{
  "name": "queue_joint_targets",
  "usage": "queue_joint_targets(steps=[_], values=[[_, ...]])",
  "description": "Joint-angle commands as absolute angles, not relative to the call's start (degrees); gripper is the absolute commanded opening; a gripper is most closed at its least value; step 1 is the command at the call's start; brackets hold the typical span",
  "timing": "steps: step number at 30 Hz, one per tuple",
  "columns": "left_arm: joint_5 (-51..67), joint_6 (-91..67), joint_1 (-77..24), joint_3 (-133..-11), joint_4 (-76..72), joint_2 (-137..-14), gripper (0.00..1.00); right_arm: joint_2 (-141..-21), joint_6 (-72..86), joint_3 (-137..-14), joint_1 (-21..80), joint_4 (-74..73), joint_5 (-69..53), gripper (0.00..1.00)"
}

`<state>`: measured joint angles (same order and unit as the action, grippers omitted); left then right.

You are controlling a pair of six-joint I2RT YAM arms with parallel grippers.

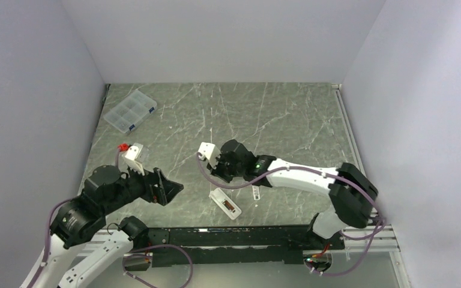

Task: Load the batteries into the remote control
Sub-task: Pick up the battery from the center of the board, then load the battery into the remote control.

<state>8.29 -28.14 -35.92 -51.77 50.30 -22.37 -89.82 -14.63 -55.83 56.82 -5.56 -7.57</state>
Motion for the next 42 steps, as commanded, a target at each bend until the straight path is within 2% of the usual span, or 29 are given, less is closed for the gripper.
queue_joint_targets(steps=[1,15,25,42], values=[[7.9,-30.0,-35.7,-52.5,46.1,-26.3,0.99,-82.7,-6.3,-52.3,56.7,-1.3,-4.9,0.0],[11.5,-37.3,-35.7,-44.0,30.3,-46.3,0.98,-66.7,14.5,-36.6,59.1,7.4,-3.7,0.0],[14.5,-38.4,-35.7,-37.6,16.1,-61.5,0.81,-66.6,25.9,-30.1,60.9,14.4,-0.5,0.0],[20.7,-37.5,-35.7,-32.4,4.7,-74.3,0.58,-72.1,29.8,-29.9,61.9,14.6,-0.2,0.0]])
